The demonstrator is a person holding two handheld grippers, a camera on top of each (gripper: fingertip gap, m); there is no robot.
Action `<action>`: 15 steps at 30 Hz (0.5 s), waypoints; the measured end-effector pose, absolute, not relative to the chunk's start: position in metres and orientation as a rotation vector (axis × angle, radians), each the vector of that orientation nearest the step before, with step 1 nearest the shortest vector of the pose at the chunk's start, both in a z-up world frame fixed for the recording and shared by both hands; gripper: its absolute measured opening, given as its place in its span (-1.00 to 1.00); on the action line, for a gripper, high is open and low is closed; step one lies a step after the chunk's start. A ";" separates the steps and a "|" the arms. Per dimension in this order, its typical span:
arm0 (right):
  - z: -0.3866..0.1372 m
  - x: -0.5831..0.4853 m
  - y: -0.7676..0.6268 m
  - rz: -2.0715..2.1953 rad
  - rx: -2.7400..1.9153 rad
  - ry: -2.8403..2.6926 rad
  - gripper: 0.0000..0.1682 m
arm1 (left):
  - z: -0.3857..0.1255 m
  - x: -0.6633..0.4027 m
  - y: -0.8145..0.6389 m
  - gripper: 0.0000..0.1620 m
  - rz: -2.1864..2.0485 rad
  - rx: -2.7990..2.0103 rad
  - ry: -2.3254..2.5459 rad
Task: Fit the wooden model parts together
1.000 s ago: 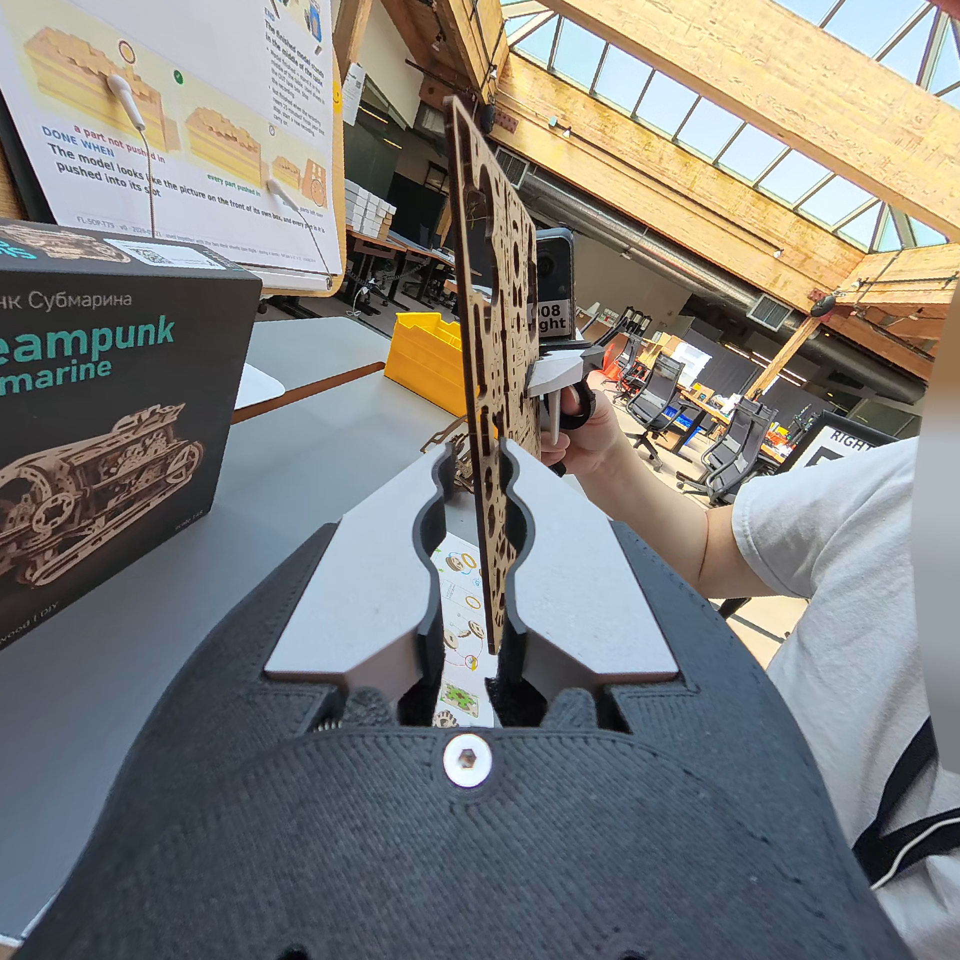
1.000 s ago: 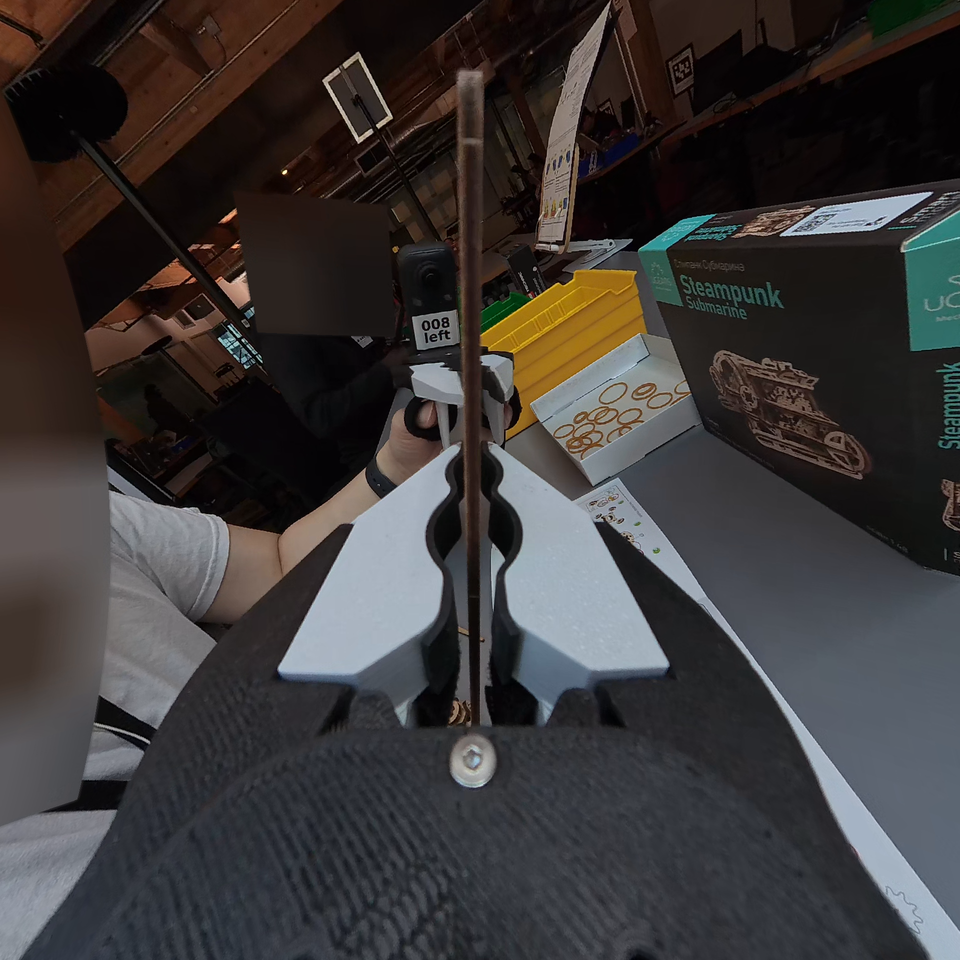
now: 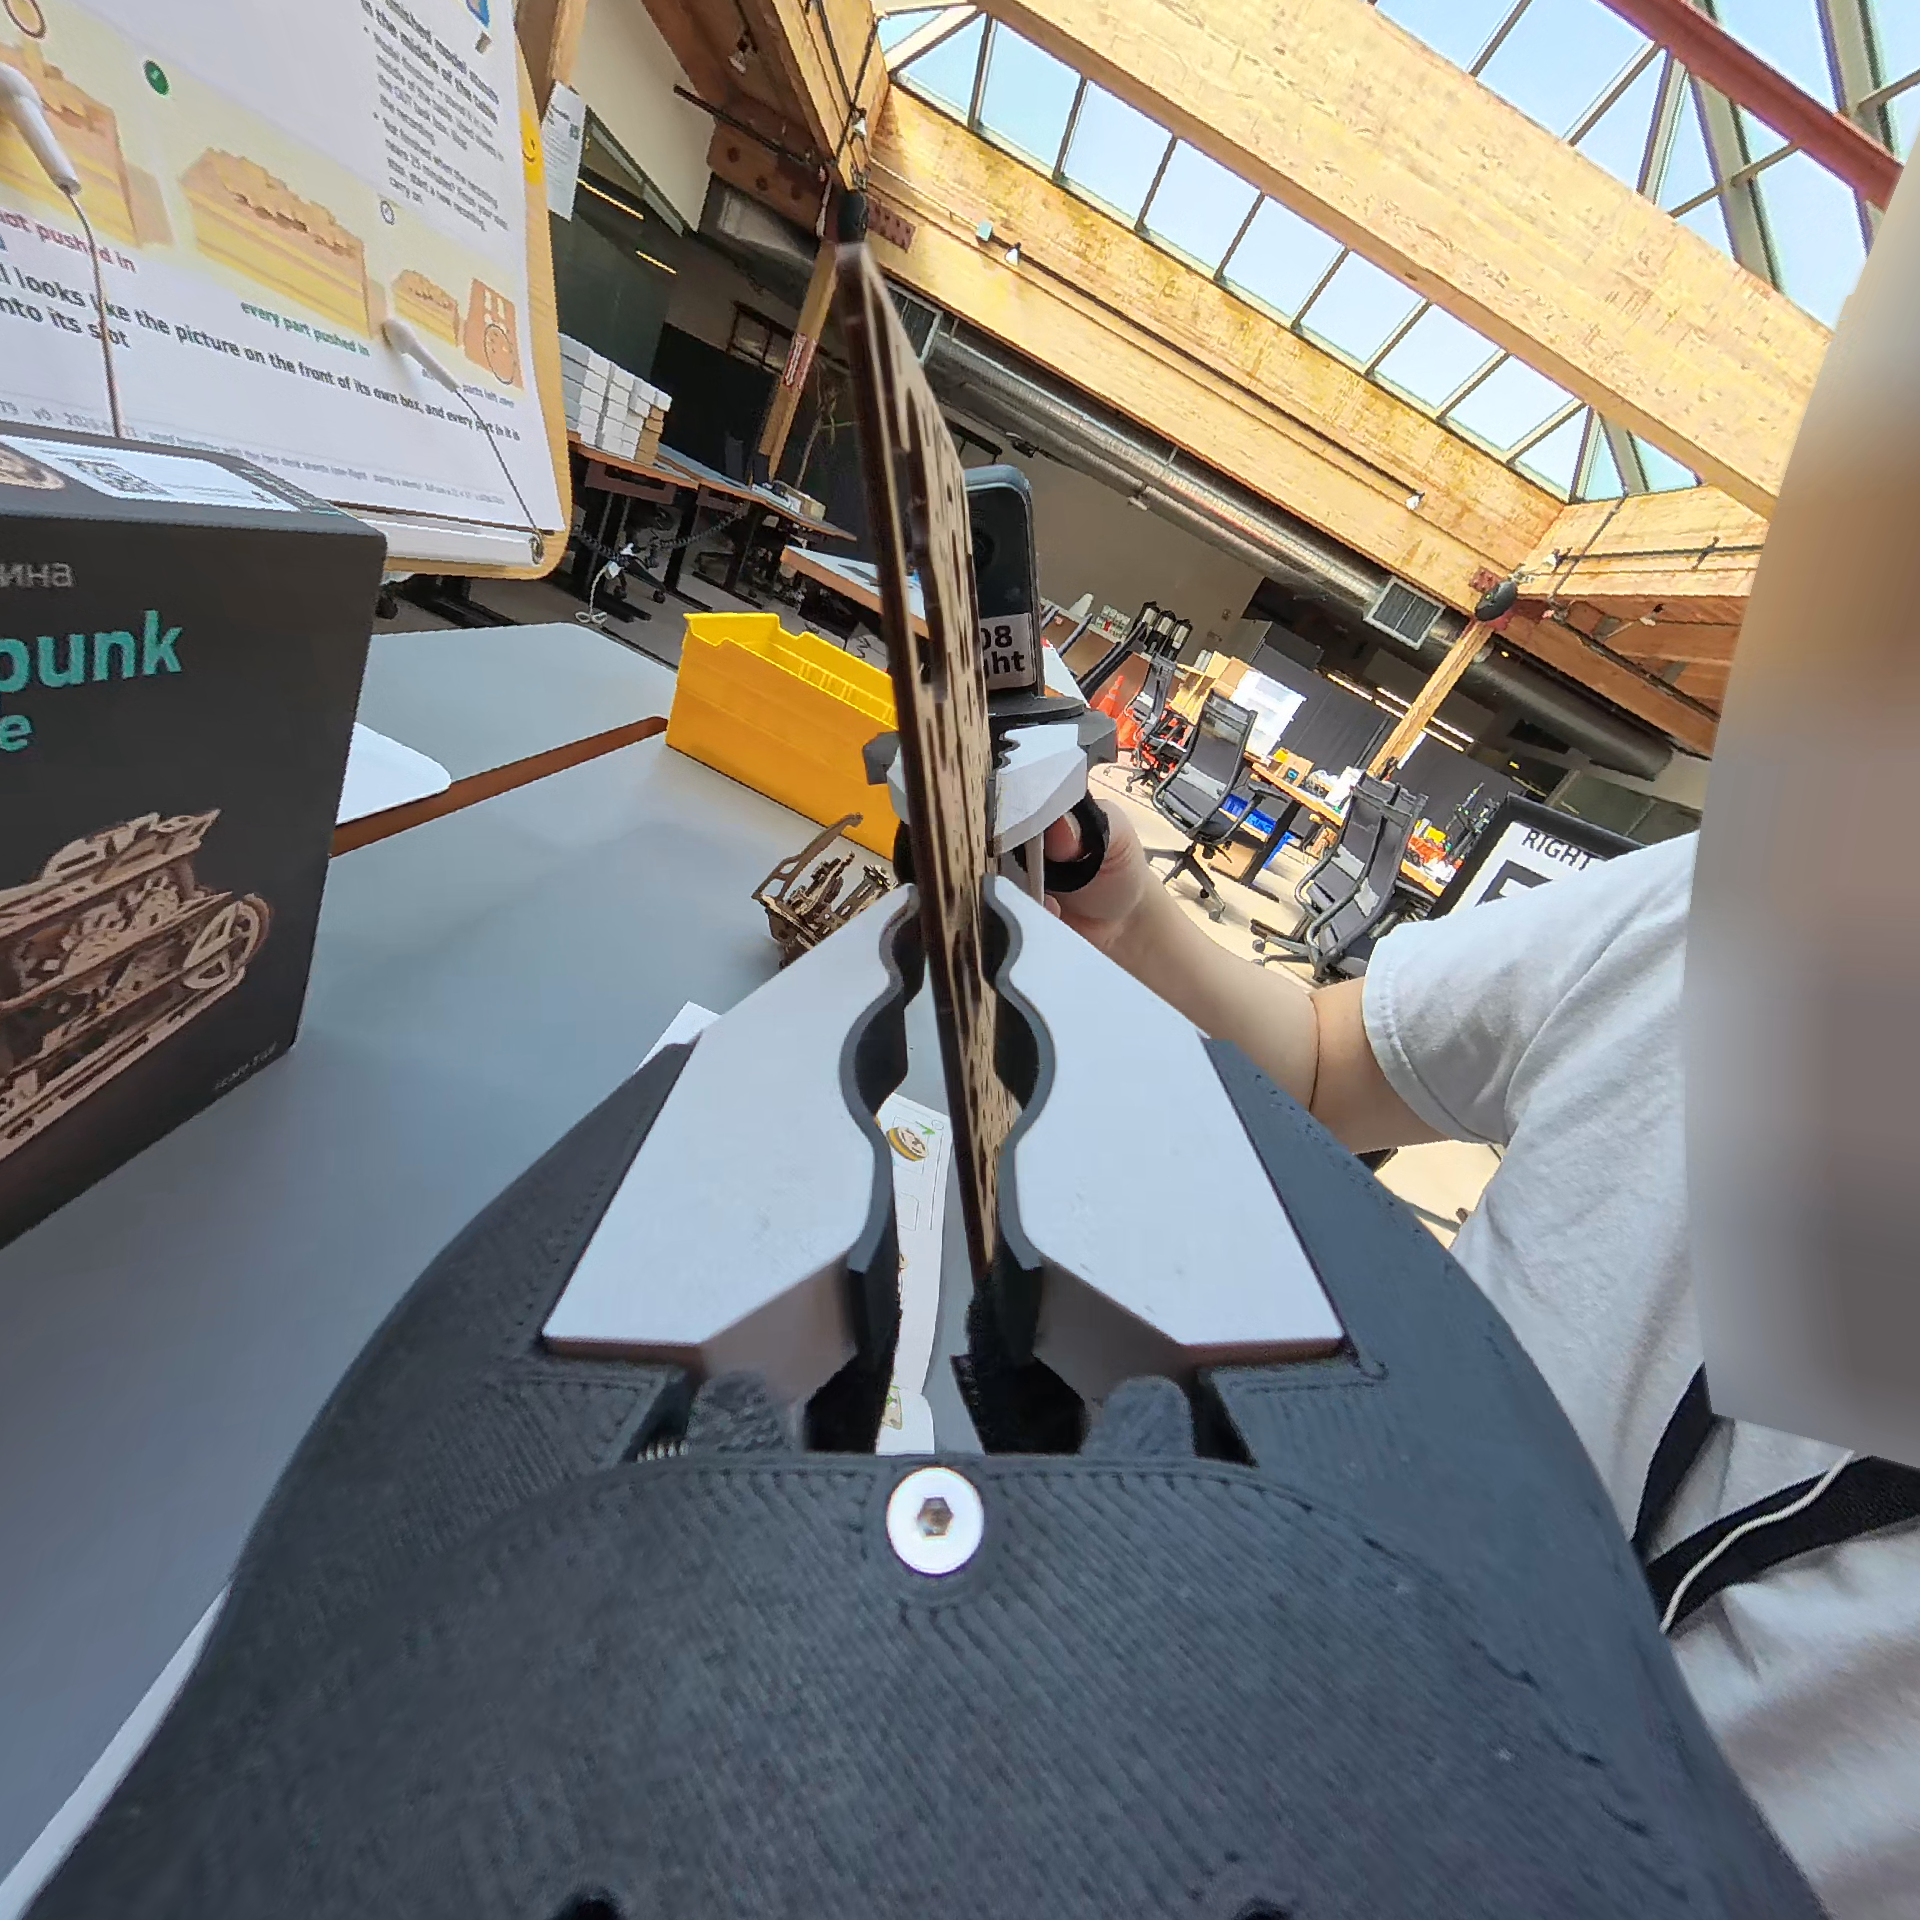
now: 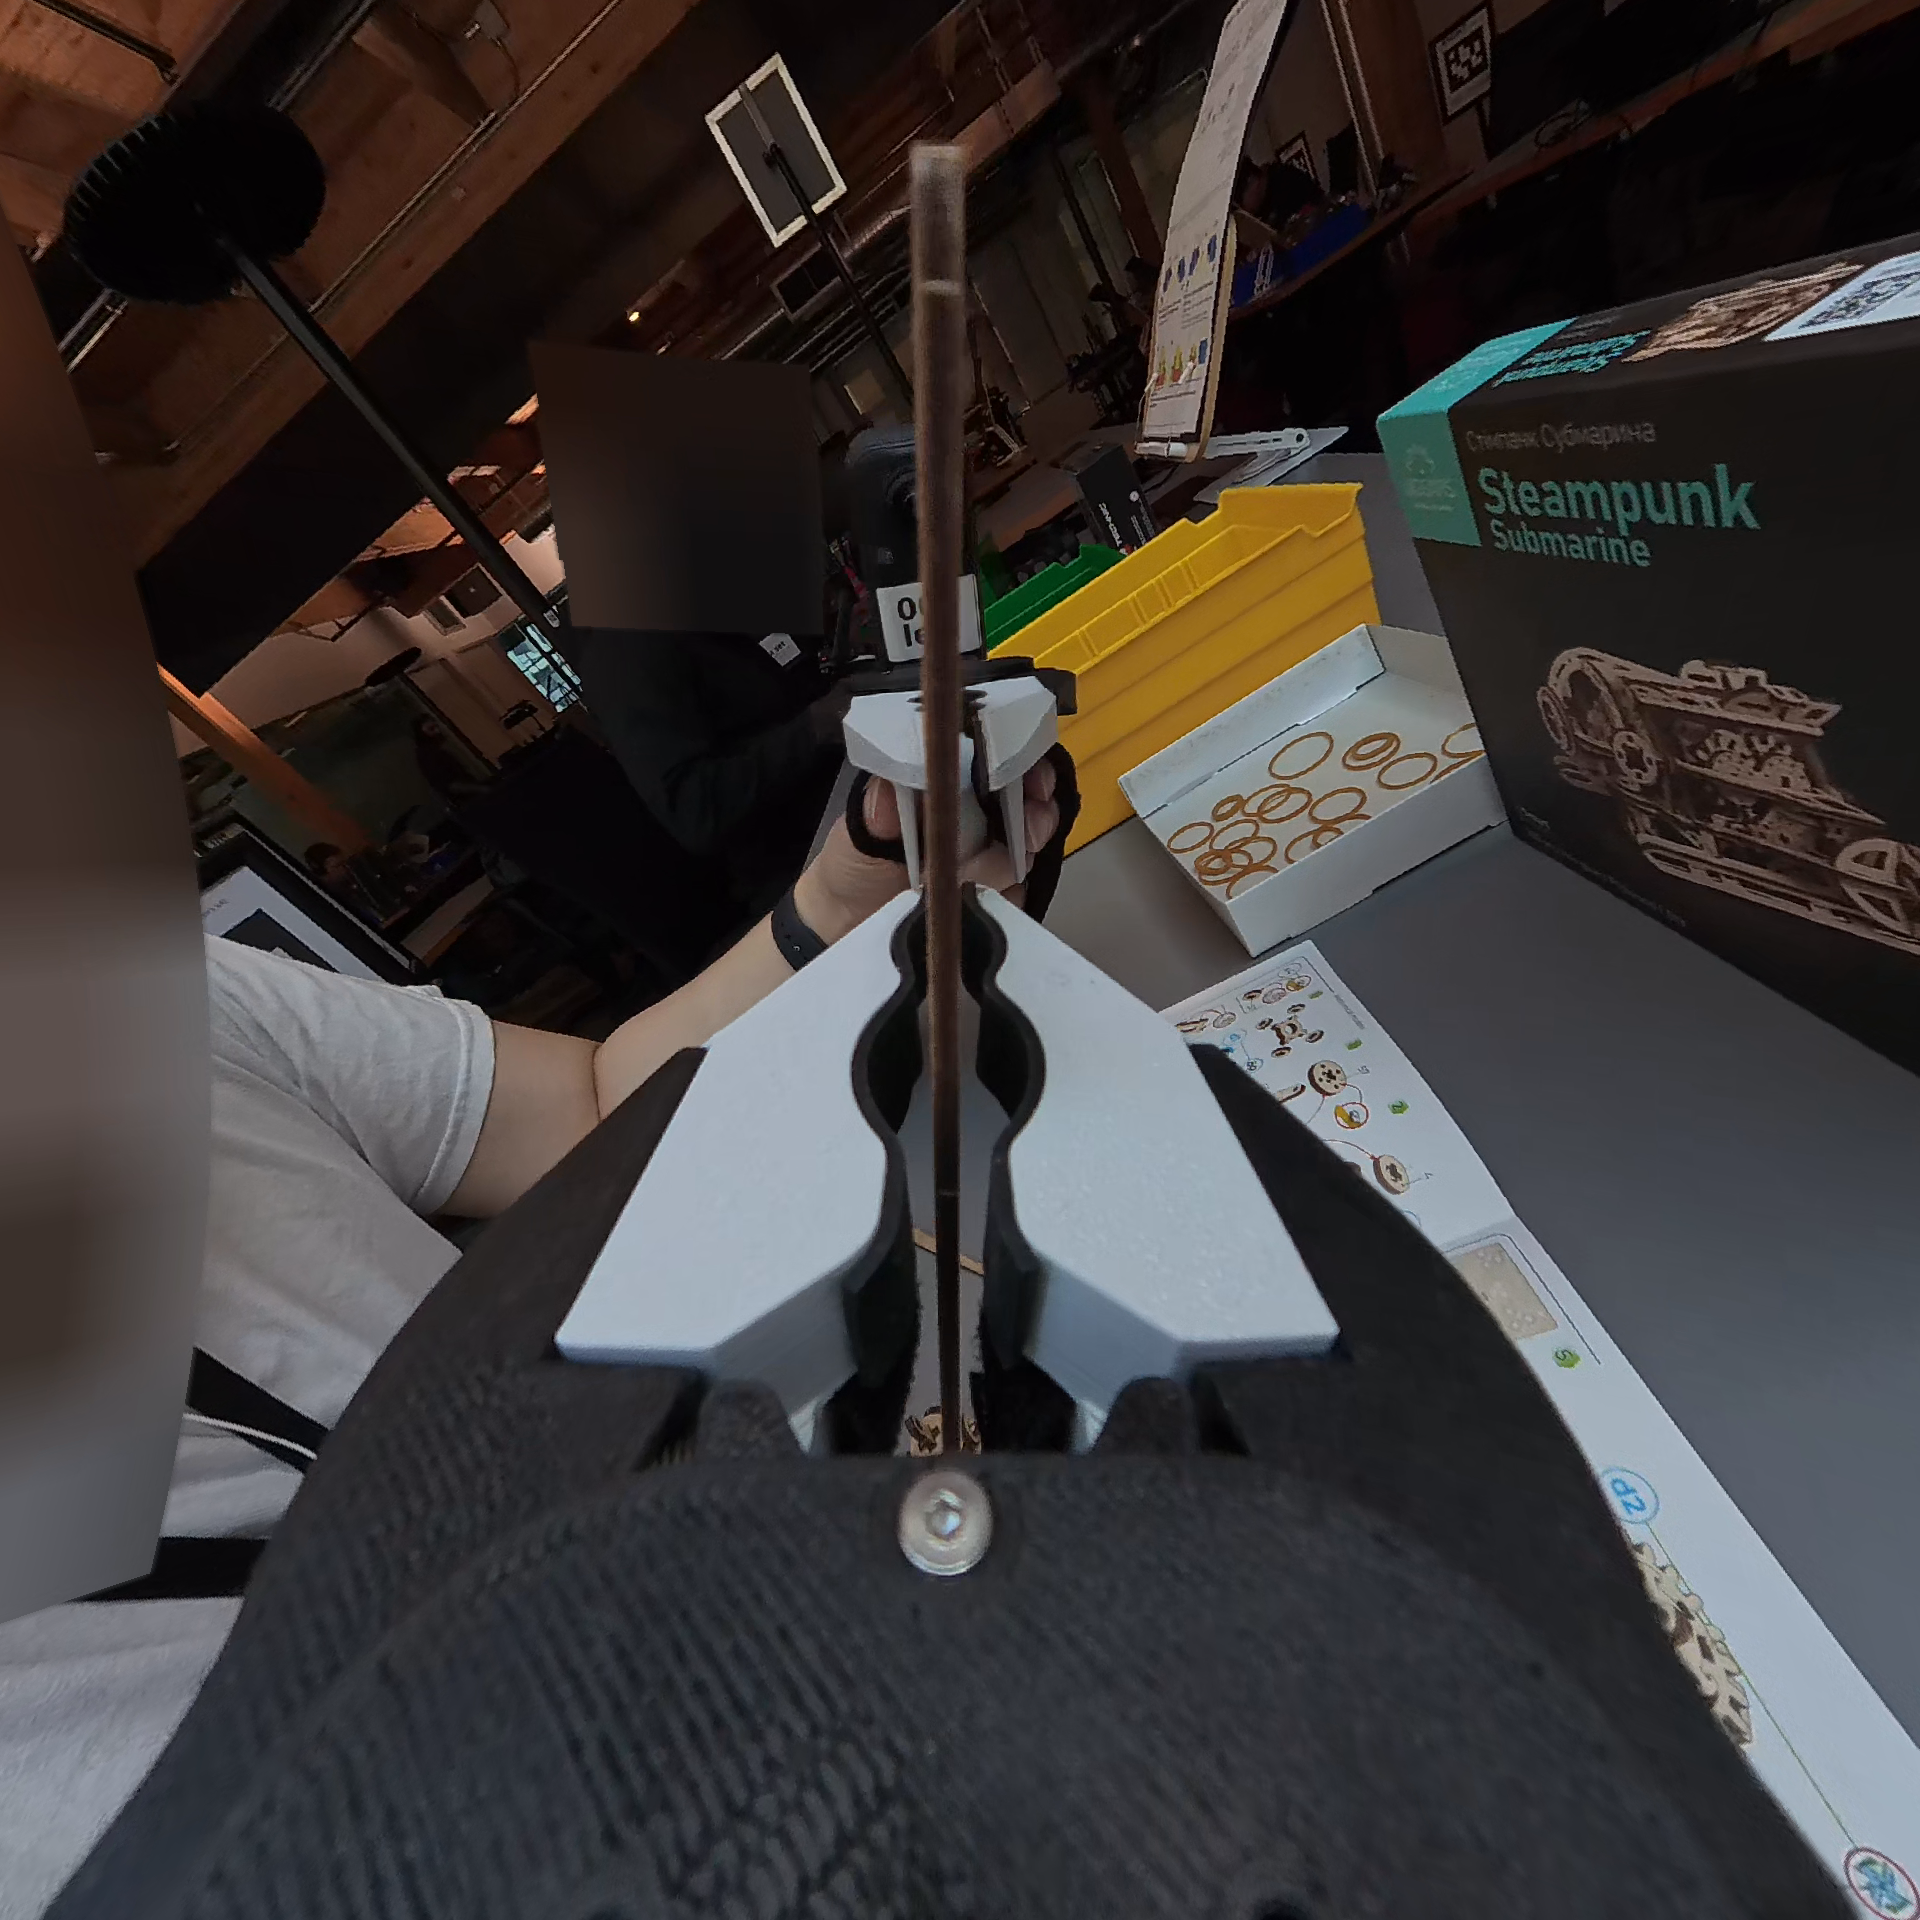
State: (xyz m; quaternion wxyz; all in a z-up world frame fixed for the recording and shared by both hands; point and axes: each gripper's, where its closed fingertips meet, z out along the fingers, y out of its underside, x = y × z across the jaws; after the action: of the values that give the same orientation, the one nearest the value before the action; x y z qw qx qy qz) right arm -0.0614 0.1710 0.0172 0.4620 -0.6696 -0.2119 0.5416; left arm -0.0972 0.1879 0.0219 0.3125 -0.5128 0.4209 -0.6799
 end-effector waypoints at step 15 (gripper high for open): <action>0.021 -0.057 0.171 1.299 -1.629 -0.535 -0.98 | 0.012 -0.091 0.173 -0.93 -1.790 -1.375 1.228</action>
State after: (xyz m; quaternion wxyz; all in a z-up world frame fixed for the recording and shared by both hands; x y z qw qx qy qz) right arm -0.0572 0.1714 0.0210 0.4753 -0.6662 -0.2187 0.5314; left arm -0.0906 0.1729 0.0118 0.2822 -0.5135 0.4585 -0.6682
